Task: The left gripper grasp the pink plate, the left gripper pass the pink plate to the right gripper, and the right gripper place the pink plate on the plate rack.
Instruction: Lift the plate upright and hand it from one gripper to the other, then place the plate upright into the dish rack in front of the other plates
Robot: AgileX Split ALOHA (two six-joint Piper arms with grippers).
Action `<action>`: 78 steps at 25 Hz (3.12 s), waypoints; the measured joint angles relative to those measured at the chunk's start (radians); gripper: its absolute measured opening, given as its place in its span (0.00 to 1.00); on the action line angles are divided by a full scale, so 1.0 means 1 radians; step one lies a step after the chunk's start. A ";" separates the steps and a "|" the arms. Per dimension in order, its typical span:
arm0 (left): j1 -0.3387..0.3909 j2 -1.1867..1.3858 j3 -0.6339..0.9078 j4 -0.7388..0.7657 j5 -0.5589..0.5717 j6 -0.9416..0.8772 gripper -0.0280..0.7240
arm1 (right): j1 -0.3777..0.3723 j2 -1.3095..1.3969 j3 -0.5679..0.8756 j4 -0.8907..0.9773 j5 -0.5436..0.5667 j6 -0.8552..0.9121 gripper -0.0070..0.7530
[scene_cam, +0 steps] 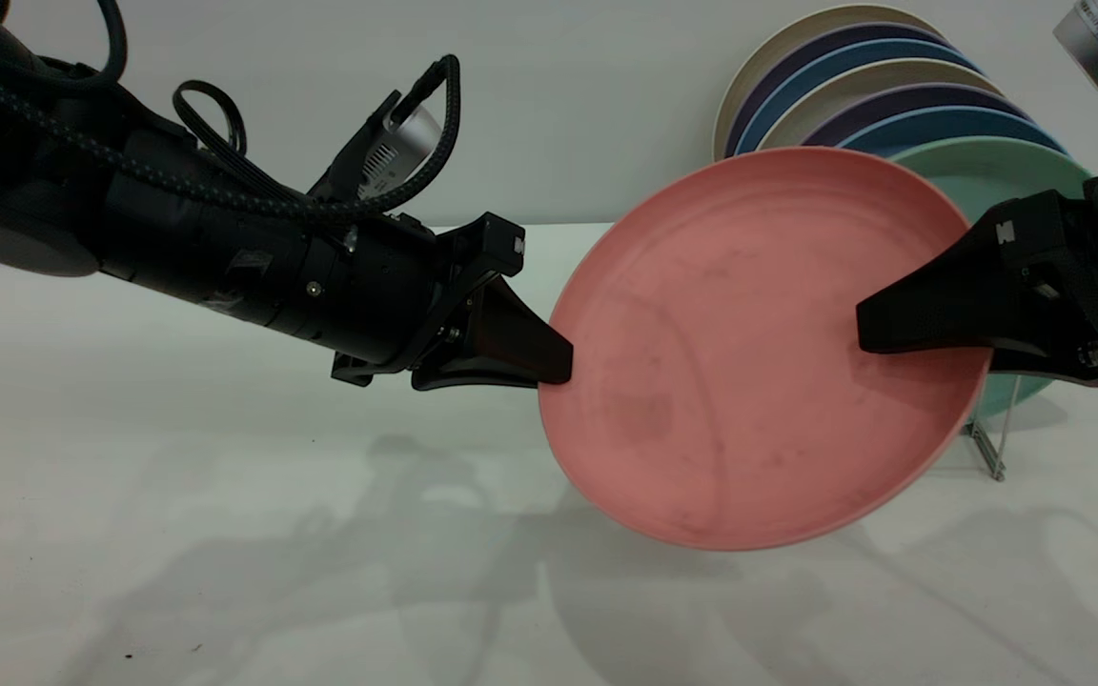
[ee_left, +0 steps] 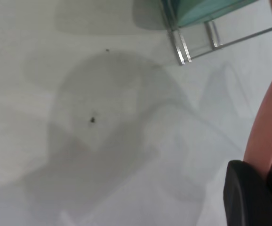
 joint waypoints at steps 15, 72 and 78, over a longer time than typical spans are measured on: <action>0.016 0.000 -0.001 0.007 0.064 0.034 0.20 | 0.000 0.001 0.000 0.015 -0.036 0.019 0.13; 0.365 0.000 -0.009 0.886 0.040 -0.551 0.72 | 0.000 -0.134 -0.632 -1.218 -0.088 0.006 0.13; 0.365 0.000 -0.009 0.886 0.040 -0.551 0.72 | 0.000 -0.059 -0.679 -1.242 -0.093 0.016 0.13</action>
